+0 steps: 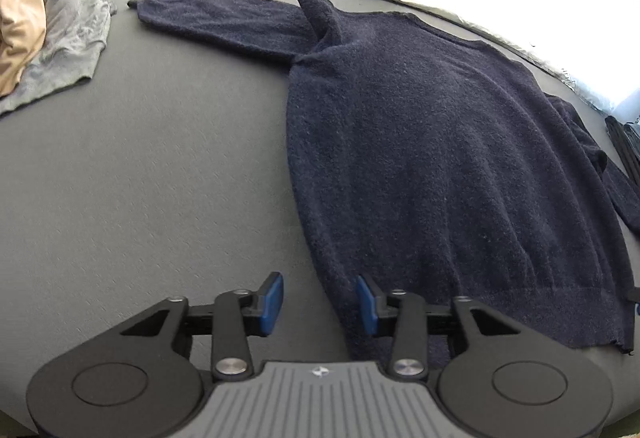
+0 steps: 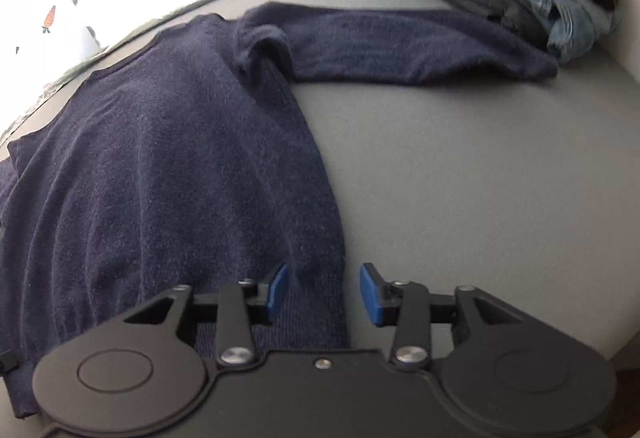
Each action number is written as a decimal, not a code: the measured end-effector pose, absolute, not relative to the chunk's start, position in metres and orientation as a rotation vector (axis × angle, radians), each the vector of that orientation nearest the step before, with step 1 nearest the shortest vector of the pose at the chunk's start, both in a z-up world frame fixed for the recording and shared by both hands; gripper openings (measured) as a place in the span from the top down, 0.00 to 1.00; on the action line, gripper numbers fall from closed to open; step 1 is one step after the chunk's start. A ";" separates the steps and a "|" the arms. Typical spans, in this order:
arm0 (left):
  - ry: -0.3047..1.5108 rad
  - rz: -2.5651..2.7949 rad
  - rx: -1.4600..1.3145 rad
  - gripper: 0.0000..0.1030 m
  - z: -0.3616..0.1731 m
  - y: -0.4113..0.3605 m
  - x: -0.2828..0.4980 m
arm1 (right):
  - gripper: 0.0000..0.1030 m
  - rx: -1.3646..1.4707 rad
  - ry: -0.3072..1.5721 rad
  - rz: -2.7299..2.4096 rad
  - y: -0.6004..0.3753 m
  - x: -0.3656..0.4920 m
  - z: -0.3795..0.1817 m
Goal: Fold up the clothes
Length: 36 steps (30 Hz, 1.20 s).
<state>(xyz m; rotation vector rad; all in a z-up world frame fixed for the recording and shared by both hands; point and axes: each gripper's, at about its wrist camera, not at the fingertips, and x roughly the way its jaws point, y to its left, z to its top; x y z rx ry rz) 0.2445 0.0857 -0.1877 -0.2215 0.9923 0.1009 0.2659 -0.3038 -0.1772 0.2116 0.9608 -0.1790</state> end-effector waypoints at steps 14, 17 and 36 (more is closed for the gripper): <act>0.858 0.220 -0.178 0.03 -0.171 0.215 0.302 | 0.00 0.026 0.805 -0.037 -0.170 0.349 -0.193; 0.837 0.223 -0.170 0.02 -0.172 0.243 0.331 | 0.00 -0.037 0.774 -0.017 -0.139 0.376 -0.210; 0.741 0.243 -0.234 0.02 -0.213 0.368 0.547 | 0.00 0.040 0.680 -0.126 -0.129 0.414 -0.243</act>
